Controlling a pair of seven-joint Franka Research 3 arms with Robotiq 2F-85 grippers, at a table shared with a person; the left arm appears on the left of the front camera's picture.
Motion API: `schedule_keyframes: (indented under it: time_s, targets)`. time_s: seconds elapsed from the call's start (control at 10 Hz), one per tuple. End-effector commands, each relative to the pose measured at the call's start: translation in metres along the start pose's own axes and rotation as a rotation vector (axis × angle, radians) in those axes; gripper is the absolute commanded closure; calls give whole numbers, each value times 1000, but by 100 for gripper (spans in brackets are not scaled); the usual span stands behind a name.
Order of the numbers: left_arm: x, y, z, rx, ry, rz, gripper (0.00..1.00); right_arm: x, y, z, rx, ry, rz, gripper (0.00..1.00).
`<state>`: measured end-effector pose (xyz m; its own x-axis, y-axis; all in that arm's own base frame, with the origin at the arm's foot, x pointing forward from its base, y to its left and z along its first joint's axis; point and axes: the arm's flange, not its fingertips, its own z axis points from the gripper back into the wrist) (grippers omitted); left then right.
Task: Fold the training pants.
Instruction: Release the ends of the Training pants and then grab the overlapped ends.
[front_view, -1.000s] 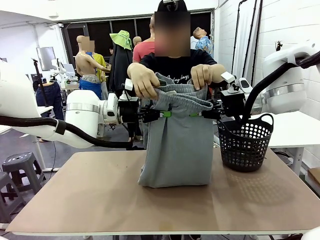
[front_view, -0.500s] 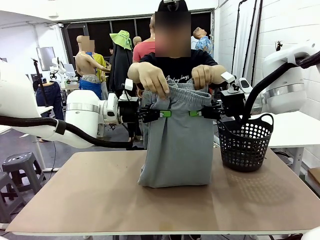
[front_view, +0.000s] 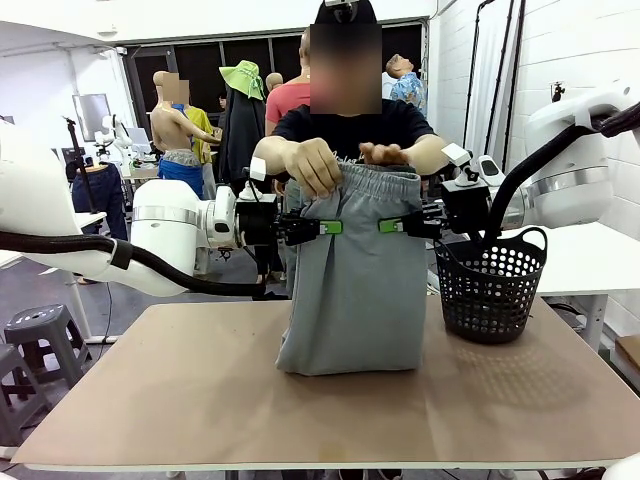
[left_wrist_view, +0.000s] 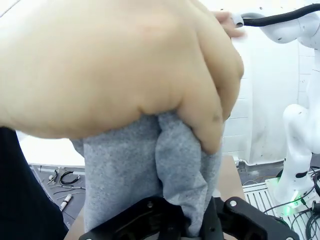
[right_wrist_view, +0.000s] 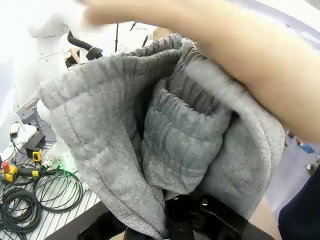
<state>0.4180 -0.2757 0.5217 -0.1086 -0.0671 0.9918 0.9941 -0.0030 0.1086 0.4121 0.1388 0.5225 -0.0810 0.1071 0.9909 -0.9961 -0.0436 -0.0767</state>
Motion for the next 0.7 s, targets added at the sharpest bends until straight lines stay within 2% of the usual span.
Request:
schedule_keyframes:
  time_s: [0.0, 0.6]
  targets:
    - [3, 0, 0, 16, -20, -8, 100, 1, 3, -1, -7, -26, 4, 100]
    - [3, 0, 0, 16, -20, -8, 100, 1, 3, -1, -7, -26, 4, 100]
